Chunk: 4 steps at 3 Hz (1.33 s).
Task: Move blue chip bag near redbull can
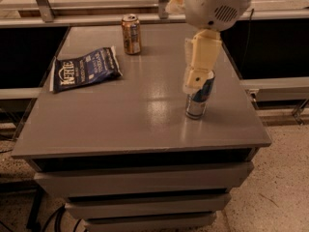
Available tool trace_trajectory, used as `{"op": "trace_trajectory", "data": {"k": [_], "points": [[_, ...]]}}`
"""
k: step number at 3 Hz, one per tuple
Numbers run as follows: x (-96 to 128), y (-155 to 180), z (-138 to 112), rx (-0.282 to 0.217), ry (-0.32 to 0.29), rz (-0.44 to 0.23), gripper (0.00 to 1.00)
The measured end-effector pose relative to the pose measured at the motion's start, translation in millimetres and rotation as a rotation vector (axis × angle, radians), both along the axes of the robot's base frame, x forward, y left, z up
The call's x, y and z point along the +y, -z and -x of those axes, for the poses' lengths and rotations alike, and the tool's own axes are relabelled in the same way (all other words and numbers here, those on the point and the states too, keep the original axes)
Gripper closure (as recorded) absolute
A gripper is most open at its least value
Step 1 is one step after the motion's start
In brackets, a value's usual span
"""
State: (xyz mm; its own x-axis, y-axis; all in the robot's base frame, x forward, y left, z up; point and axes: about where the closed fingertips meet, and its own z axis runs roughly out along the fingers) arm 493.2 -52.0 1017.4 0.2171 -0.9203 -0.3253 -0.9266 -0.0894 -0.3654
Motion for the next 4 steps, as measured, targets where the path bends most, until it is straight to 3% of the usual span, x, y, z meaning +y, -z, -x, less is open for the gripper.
{"op": "trace_trajectory", "data": {"k": [1, 3, 4], "points": [[36, 8, -1, 0.006, -0.075, -0.001, 0.0], [35, 5, -4, -0.015, -0.053, -0.014, 0.0], [35, 3, -20, -0.032, -0.007, -0.022, 0.0]]}}
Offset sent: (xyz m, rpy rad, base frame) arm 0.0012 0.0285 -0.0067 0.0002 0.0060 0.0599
